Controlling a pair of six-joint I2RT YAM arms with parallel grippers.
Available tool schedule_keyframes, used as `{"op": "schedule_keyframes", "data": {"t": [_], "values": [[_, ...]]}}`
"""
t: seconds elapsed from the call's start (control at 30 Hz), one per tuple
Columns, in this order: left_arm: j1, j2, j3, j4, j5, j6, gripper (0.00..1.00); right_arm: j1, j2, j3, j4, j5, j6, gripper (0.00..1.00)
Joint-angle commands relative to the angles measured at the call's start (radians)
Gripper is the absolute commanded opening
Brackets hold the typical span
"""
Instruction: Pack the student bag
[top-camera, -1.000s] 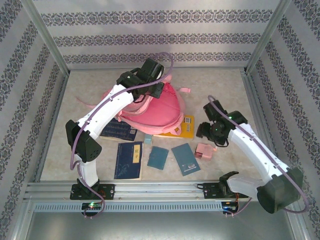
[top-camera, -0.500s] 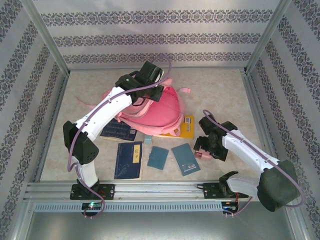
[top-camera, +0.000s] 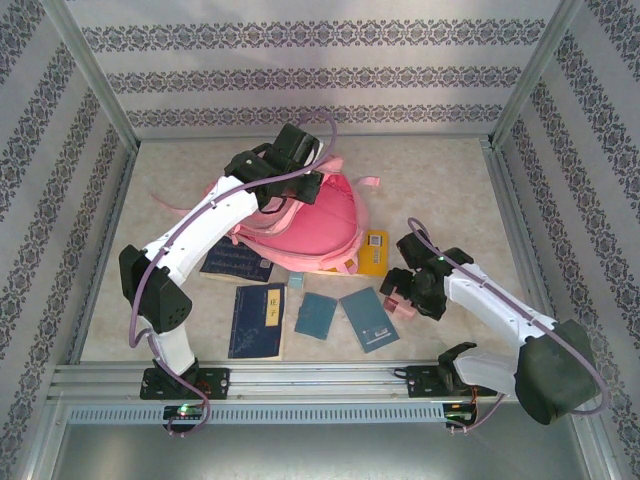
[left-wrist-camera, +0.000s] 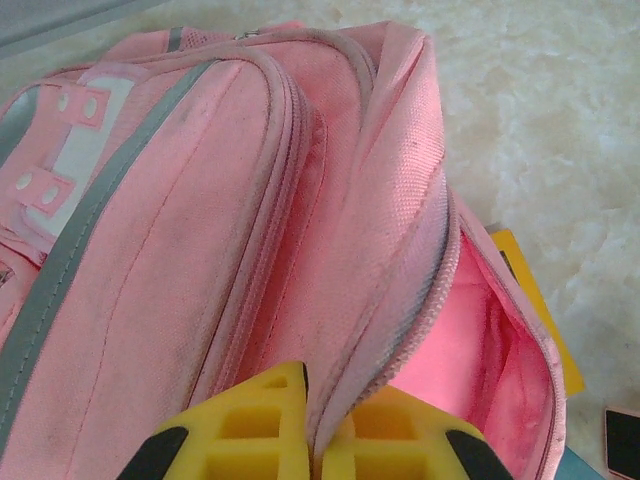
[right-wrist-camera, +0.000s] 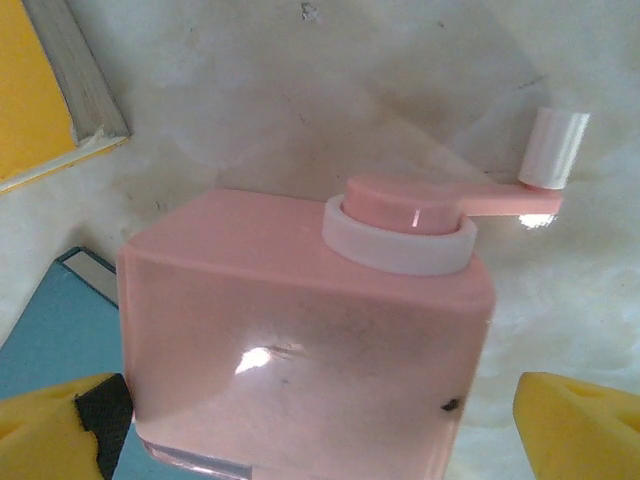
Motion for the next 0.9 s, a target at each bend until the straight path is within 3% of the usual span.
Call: {"op": "schedule_keyframes", "data": {"t": [0.0, 0.17, 0.5, 0.87], "values": [[0.013, -0.06, -0.001, 0.034, 0.008, -0.025, 0.0, 0.006, 0.002, 0.005, -0.013, -0.002, -0.007, 0.98], [0.013, -0.064, -0.001, 0.033, 0.003, -0.022, 0.0, 0.007, -0.037, 0.013, -0.031, 0.012, -0.002, 0.98], [0.015, -0.073, -0.003, 0.032, 0.009, -0.021, 0.0, -0.006, 0.052, -0.025, 0.074, -0.05, 0.062, 0.98], [0.015, -0.083, 0.006, 0.031, 0.022, -0.046, 0.0, -0.018, 0.139, 0.002, 0.069, -0.004, 0.045, 0.73]]}}
